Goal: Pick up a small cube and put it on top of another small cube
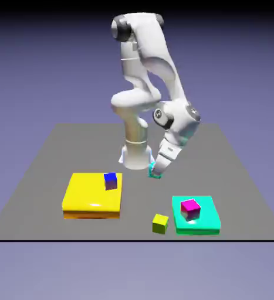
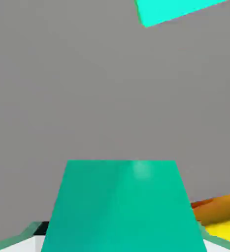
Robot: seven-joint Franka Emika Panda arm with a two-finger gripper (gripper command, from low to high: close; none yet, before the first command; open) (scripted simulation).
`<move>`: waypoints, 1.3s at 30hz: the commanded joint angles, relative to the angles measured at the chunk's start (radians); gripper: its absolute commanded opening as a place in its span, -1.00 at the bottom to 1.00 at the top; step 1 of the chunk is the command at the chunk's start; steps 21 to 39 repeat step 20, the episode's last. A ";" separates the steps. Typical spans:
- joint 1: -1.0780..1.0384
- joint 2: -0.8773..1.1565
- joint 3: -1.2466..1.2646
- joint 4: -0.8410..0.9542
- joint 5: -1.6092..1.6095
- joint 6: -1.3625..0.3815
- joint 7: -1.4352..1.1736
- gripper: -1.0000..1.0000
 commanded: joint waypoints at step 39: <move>-0.262 -0.125 -0.058 0.000 -0.093 -0.078 -0.154 1.00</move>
